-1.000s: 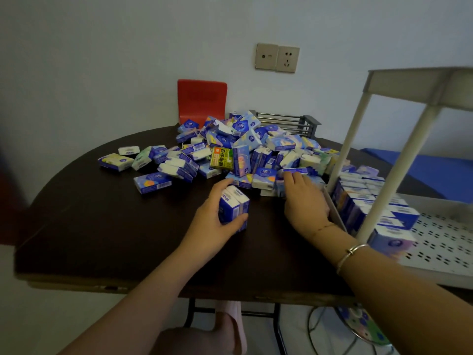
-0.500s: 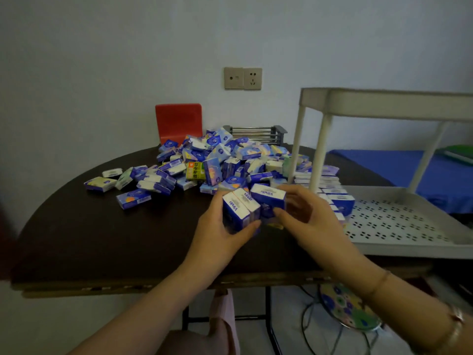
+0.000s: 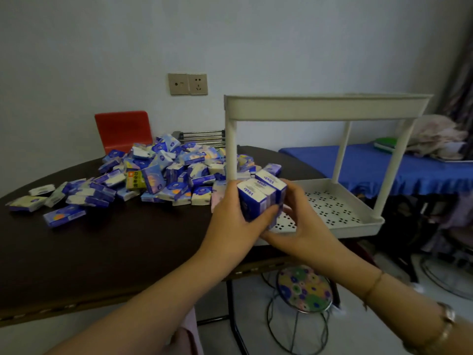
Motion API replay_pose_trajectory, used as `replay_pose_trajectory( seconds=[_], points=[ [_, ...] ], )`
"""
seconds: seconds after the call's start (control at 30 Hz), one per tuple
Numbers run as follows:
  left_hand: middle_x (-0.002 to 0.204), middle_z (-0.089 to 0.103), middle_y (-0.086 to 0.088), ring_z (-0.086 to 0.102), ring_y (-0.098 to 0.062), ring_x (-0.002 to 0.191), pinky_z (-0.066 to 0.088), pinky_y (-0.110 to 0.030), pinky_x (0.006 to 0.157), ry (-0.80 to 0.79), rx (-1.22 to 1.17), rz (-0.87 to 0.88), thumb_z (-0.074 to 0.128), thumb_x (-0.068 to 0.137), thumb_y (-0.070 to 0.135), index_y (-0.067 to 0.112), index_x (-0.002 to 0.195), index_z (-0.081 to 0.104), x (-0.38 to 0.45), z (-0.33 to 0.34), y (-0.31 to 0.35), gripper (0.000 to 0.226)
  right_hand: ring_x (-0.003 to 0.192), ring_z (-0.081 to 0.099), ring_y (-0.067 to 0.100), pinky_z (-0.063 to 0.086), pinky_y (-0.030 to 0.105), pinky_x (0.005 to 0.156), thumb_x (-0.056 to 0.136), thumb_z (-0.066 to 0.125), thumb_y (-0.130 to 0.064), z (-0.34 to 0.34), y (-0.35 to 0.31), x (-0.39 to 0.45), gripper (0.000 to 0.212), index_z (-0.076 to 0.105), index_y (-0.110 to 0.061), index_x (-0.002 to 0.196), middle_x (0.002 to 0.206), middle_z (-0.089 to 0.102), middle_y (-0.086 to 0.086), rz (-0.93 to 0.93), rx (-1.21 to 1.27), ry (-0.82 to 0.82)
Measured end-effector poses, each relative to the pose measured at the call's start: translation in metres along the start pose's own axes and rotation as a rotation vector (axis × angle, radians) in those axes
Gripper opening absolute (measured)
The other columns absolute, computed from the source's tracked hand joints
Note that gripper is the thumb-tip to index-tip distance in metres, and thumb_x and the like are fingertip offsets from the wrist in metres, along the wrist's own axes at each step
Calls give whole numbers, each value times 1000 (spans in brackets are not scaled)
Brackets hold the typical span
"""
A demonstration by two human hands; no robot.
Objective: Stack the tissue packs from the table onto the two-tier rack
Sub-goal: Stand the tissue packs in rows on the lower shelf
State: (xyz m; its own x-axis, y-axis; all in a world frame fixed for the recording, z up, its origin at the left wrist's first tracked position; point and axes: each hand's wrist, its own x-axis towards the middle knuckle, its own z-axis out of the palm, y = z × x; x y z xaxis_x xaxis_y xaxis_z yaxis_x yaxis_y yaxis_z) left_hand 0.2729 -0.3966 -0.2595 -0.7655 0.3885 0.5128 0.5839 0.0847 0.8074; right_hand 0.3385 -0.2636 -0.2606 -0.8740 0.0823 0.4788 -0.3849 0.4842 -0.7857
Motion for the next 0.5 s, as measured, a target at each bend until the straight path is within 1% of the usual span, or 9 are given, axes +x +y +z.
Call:
replay_pose_trajectory(
  seconds=[0.03, 0.07, 0.13, 0.17, 0.23, 0.3, 0.37, 0.43, 0.5],
  points=[
    [126, 58, 9, 53, 3, 116, 47, -19, 96, -23, -27, -23, 74, 78, 32, 22, 126, 46, 3, 6, 3, 56, 114, 51, -12, 42, 9, 95, 73, 78, -11, -1, 2, 2, 78, 33, -27, 134, 122, 53, -28, 5, -7, 26],
    [127, 57, 10, 53, 8, 112, 47, -14, 93, -50, -47, -44, 72, 80, 31, 19, 127, 44, 6, 11, 5, 56, 111, 51, -15, 41, 6, 92, 72, 78, -9, -2, 4, 4, 78, 32, -27, 133, 118, 53, -29, 11, -14, 49],
    [121, 53, 18, 49, 24, 98, 42, 0, 81, -115, -60, -77, 69, 83, 31, 17, 129, 40, 10, 18, 8, 56, 104, 51, -21, 42, 2, 85, 72, 77, -5, -2, 10, 8, 76, 32, -27, 129, 113, 51, -30, 34, -23, 80],
    [118, 52, 21, 46, 29, 94, 41, 2, 77, -151, -67, -95, 68, 83, 33, 18, 130, 38, 12, 19, 8, 57, 102, 52, -21, 43, 3, 82, 71, 77, -5, -2, 13, 10, 75, 33, -25, 128, 112, 52, -28, 56, -24, 92],
    [125, 53, 19, 49, 24, 100, 43, -2, 81, -234, -99, -130, 65, 83, 39, 21, 135, 35, 13, 17, 4, 63, 99, 55, -17, 47, 6, 77, 70, 78, -4, -6, 18, 16, 70, 37, -20, 125, 113, 55, -20, 117, 27, 103],
    [130, 51, 19, 50, 17, 107, 44, -9, 87, -286, -66, -154, 61, 83, 45, 26, 138, 34, 8, 9, 0, 64, 91, 60, -10, 51, 10, 68, 71, 74, 4, -12, 22, 24, 65, 38, -19, 121, 110, 56, -13, 199, 124, 124],
    [132, 49, 17, 49, 13, 112, 44, -11, 88, -224, 65, -131, 58, 83, 50, 28, 135, 42, 1, -3, -8, 58, 86, 63, 2, 54, 16, 60, 75, 67, 12, -22, 30, 33, 61, 38, -20, 117, 105, 57, -7, 279, 198, 159],
    [120, 56, 12, 55, 11, 103, 48, -9, 78, -127, 105, -70, 60, 86, 40, 25, 118, 53, -4, -15, -17, 36, 95, 62, 13, 56, 24, 66, 78, 61, 12, -29, 40, 40, 57, 38, -22, 117, 110, 58, 1, 369, 249, 142],
    [109, 59, 10, 58, 6, 100, 52, -13, 77, -56, 93, -34, 62, 87, 28, 23, 106, 56, -3, -23, -26, 21, 103, 61, 22, 54, 31, 74, 80, 57, 12, -32, 49, 43, 52, 41, -23, 115, 116, 58, 7, 438, 286, 78]
  ],
)
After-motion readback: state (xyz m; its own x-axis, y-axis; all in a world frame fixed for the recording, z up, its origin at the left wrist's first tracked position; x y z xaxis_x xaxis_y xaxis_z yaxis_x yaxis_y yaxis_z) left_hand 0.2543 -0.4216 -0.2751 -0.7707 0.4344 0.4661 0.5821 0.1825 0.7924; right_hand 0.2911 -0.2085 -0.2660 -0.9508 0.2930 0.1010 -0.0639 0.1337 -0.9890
